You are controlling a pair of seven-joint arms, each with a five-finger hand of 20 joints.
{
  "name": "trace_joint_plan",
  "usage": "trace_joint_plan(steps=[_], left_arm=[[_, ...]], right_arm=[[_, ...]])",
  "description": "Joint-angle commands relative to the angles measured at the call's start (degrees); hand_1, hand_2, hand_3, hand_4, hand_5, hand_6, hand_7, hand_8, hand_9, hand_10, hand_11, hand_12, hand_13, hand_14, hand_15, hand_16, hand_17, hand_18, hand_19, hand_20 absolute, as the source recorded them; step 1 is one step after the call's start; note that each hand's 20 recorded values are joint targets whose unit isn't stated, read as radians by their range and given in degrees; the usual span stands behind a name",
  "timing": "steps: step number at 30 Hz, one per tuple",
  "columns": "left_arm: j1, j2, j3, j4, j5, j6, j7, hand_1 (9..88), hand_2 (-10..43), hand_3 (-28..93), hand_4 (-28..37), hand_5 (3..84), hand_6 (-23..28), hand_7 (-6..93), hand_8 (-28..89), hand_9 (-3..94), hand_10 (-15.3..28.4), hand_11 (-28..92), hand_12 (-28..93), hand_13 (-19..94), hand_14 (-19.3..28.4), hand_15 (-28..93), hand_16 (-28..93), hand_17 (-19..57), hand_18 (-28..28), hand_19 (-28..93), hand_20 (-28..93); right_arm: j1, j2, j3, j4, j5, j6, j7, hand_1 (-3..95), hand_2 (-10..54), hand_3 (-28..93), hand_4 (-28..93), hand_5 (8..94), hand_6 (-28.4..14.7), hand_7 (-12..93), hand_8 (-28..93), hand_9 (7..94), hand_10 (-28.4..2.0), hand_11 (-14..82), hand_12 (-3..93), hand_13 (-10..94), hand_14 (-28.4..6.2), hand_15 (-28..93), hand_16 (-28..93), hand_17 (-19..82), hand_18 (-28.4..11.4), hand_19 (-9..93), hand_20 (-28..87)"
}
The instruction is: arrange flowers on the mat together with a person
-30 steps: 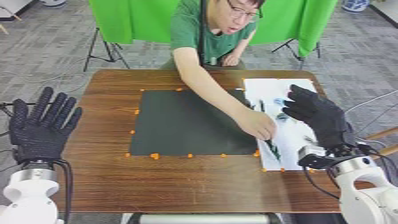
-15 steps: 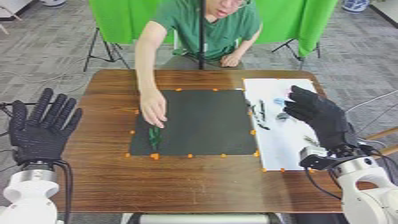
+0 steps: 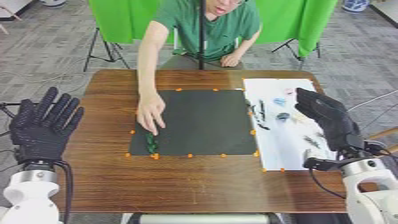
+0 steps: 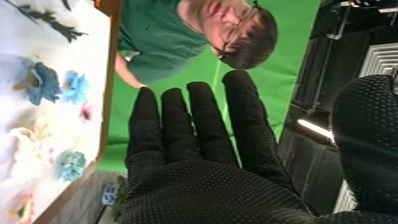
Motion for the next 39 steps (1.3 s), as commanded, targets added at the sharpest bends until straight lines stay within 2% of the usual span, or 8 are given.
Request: trace_joint_plan(steps=[1, 11, 17, 20, 22, 28, 33, 39], left_arm=[[0.67, -0.61, 0.87, -0.01, -0.19, 0.45, -0.66, 26.9, 13.3, 71, -28.3, 42.3, 7.3, 9.9, -9, 37.1, 14.5, 18, 7, 28, 13.2, 27, -9, -4.2, 14.2, 38, 12], [0.95, -0.76, 0.8, -0.13, -0.38, 0.54, -0.57, 27.2, 13.2, 71, -28.3, 42.4, 7.2, 10.2, -9, 37.2, 14.4, 18, 7, 28, 13.1, 27, -9, -4.5, 14.2, 38, 12], [1.16, -0.86, 0.85, -0.28, -0.69, 0.78, -0.52, 27.3, 13.4, 71, -28.3, 42.4, 7.1, 10.3, -9, 37.2, 14.4, 18, 7, 28, 13.2, 27, -8, -4.7, 14.3, 38, 12], [0.89, -0.8, 1.15, -0.26, -2.78, -0.13, -0.16, 27.3, 13.5, 71, -28.3, 42.6, 7.3, 10.5, -9, 37.2, 14.4, 18, 7, 28, 13.2, 28, -8, -4.8, 14.4, 38, 12], [0.57, -0.7, 1.43, -0.11, -2.01, 0.24, -0.41, 27.4, 13.6, 71, -28.3, 42.6, 7.3, 10.6, -9, 37.2, 14.4, 18, 7, 28, 13.3, 28, -8, -4.9, 14.4, 38, 12], [0.75, -0.73, 1.51, -0.21, -2.29, 0.29, -0.38, 27.2, 14.0, 71, -28.3, 42.7, 7.3, 10.7, -9, 37.4, 14.5, 18, 7, 28, 13.5, 28, -8, -5.0, 14.5, 38, 12], [0.86, -0.8, 1.67, -0.17, -2.37, 0.39, -0.48, 26.6, 14.7, 71, -28.3, 42.8, 7.3, 10.9, -9, 37.4, 14.5, 18, 7, 28, 14.0, 29, -8, -5.2, 14.7, 38, 12], [0.63, -0.83, 1.94, 0.11, -3.08, 1.04, -0.58, 26.1, 15.2, 72, -28.3, 43.0, 7.3, 11.1, -9, 37.5, 14.5, 19, 8, 28, 14.2, 29, -8, -5.3, 14.7, 38, 12]], right_arm=[[-1.89, 1.61, 1.37, -1.23, -11.65, 6.33, 3.66, 16.4, 5.9, 74, -21, 41.3, -3.5, 12, -9, 36.3, -14.1, 3.3, 14.9, 26, -10.8, 5, 18, 12, -10.9, 24, 12], [-5.46, 2.06, 6.07, -2.38, -22.28, 8.69, 6.99, 17.5, 5.1, 74, -21, 38.6, -4.1, 12, -9, 32.7, -16.9, 2.2, 15.8, 23, -14.2, 3, 20, 8, -13.6, 29, 10], [-2.57, 6.15, -0.49, -3.67, -48.55, 12.94, 28.48, 19.3, 0.3, 75, -20, 38.0, -4.4, 12, -8, 33.6, -17.2, 2.5, 16.4, 25, -15.4, 6, 23, 8, -15.7, 35, 11], [-2.1, 6.61, -1.82, -3.7, -51.76, 13.53, 33.51, 23.3, -4.4, 75, -20, 34.0, -7.0, 11, -8, 34.1, -17.6, 3.4, 17.3, 26, -15.3, 10, 24, 8, -16.4, 38, 10], [-0.89, 7.43, -3.89, -2.98, -59.53, 13.12, 39.05, 25.8, -7.7, 75, -21, 32.5, -8.5, 9, -7, 34.6, -18.0, 5.3, 17.9, 26, -15.3, 15, 23, 8, -16.6, 40, 10], [1.72, 8.98, -8.21, -1.14, -72.75, 10.99, 50.33, 27.6, -9.5, 76, -27, 38.9, -9.0, 12, -8, 40.8, -18.0, 18.1, 22.8, 29, -15.8, 37, 23, 10, -17.3, 49, 10], [2.75, 9.8, -9.11, -0.12, -73.69, 8.74, 55.51, 28.0, -9.5, 73, -28, 51.5, -6.7, 19, -11, 42.6, -18.3, 41.7, 33.5, 30, -18.5, 65, 31, 13, -18.9, 61, 17], [2.89, 8.95, -8.75, 1.12, -70.71, 5.6, 56.92, 29.1, -9.5, 72, -28, 56.9, -5.2, 22, -12, 45.2, -18.5, 51.6, 38.5, 34, -19.6, 72, 40, 15, -20.4, 67, 23]])
